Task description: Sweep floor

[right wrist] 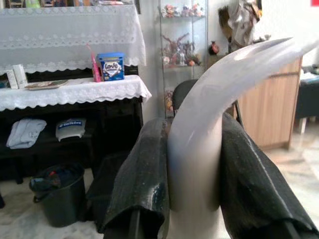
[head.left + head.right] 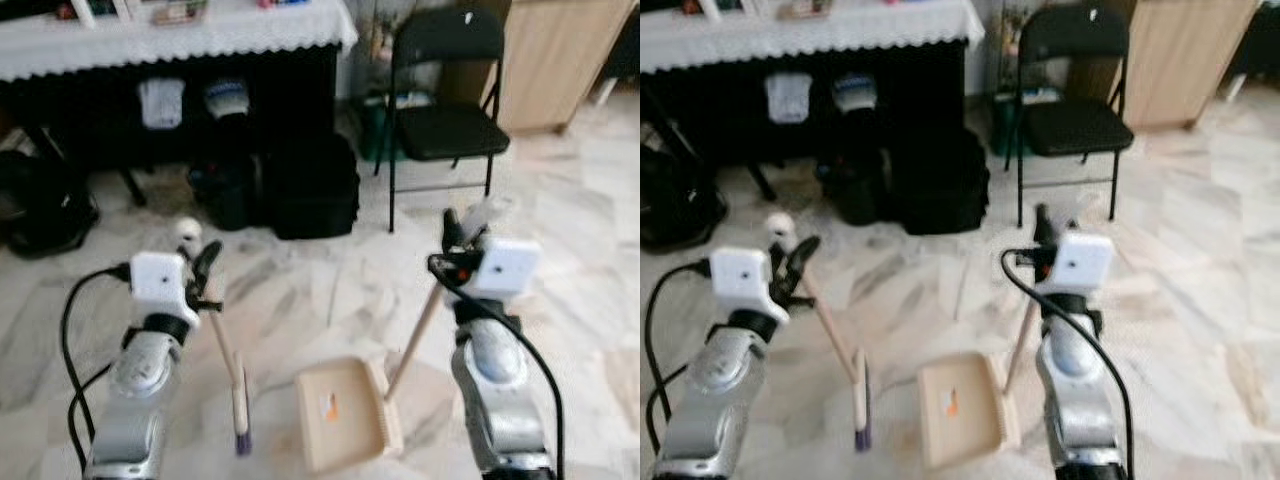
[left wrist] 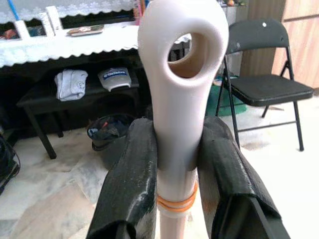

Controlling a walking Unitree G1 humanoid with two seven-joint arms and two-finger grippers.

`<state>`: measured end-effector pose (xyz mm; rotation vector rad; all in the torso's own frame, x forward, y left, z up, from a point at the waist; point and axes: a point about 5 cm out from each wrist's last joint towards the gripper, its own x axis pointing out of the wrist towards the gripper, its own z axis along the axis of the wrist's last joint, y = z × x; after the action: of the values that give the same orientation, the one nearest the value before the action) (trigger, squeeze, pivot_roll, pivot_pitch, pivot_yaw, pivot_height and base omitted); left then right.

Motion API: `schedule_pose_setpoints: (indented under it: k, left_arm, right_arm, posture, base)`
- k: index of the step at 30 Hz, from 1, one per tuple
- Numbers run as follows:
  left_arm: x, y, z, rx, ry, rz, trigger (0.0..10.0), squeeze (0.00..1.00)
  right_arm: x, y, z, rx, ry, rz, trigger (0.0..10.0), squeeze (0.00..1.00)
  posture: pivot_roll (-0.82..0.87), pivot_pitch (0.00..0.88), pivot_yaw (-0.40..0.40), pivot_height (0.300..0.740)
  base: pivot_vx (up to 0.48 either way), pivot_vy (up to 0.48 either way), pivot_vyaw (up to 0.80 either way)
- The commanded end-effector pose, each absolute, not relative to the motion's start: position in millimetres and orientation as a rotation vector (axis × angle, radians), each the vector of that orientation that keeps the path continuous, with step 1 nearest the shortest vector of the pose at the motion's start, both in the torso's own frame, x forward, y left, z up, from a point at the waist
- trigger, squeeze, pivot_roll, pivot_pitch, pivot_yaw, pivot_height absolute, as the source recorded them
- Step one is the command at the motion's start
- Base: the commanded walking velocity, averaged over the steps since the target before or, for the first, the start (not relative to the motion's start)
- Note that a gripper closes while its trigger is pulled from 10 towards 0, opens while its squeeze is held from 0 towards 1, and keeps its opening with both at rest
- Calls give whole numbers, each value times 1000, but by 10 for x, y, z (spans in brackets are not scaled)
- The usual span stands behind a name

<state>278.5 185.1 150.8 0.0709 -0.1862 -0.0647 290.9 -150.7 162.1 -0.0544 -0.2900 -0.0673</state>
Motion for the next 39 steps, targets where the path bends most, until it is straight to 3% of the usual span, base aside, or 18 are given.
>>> schedule_pose_setpoints:
  k: [1,34,39]
  left_arm:
    - [2761,1909,1569,98,-209,-48,10000,0]
    - [2758,1876,1533,83,-199,-59,10000,0]
    - [2756,1878,1525,82,-195,-57,10000,0]
  right_arm:
    - [2900,-1414,1749,-44,-357,-33,10000,0]
    - [2905,-1421,1753,-17,-356,-41,10000,0]
    - [2904,-1416,1747,-19,-351,-40,10000,0]
  posture:
    - [-43,59,55,740]
    - [-52,42,51,740]
    - [-53,43,51,740]
  base:
    - [337,0,0]
    - [369,0,0]
    - [376,0,-751]
